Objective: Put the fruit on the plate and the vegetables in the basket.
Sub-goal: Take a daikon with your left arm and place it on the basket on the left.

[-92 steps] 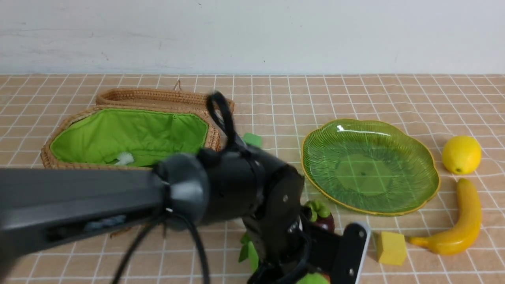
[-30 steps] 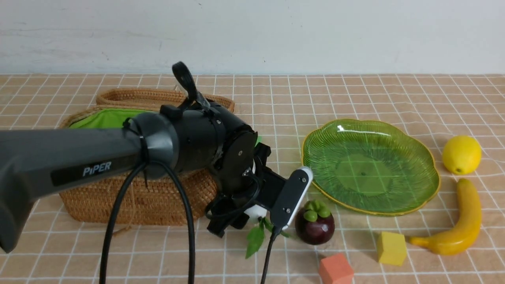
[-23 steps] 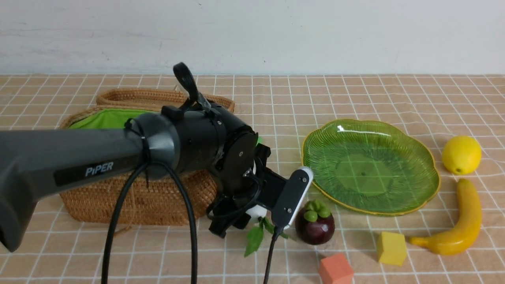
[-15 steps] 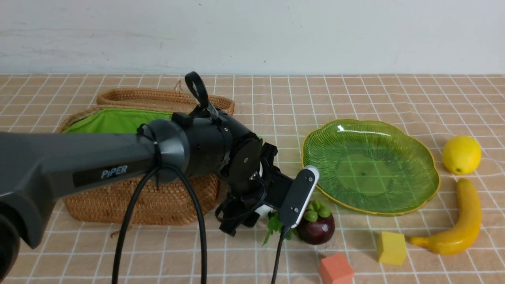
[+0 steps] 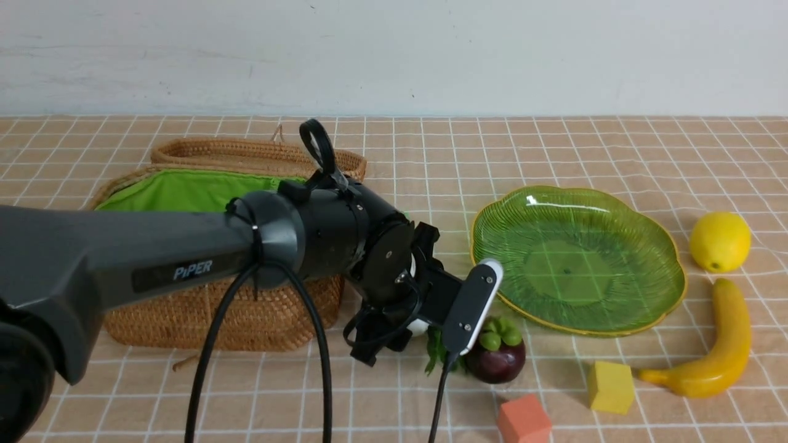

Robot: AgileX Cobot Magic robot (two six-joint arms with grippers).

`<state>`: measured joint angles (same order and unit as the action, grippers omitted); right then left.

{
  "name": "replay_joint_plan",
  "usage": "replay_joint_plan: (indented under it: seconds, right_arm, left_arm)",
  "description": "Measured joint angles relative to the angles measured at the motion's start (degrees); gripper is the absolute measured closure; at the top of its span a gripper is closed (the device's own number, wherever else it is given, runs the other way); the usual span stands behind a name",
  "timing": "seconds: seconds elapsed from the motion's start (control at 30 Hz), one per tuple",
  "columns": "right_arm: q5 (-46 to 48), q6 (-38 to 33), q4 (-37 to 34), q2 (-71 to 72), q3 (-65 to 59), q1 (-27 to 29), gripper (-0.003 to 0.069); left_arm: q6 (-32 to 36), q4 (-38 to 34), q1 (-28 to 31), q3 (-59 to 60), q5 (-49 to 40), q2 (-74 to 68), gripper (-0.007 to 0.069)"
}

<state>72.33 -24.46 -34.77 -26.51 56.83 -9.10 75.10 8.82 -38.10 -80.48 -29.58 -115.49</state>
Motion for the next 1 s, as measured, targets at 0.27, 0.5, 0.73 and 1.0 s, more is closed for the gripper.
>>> replay_joint_plan:
  seconds: [0.27, 0.5, 0.73, 1.0]
  right_arm:
    - [0.0, -0.4, 0.0, 0.0, 0.0, 0.0, 0.0496]
    - [0.0, -0.4, 0.0, 0.0, 0.0, 0.0, 0.0496]
    - [-0.8, -0.4, 0.0, 0.0, 0.0, 0.0, 0.0496]
    - [-2.0, 0.2, 0.0, 0.0, 0.0, 0.0, 0.0494]
  left_arm:
    - [0.1, 0.8, -1.7, 0.6, 5.1, 0.2, 0.0206]
    - [0.0, 0.5, -3.8, 1.0, 3.2, 4.3, 0.0232]
    - [-4.3, 0.5, -3.8, 1.1, -0.4, 13.6, 0.0232]
    - [-27.3, 5.2, 4.6, 1.1, -12.5, 26.3, 0.0232]
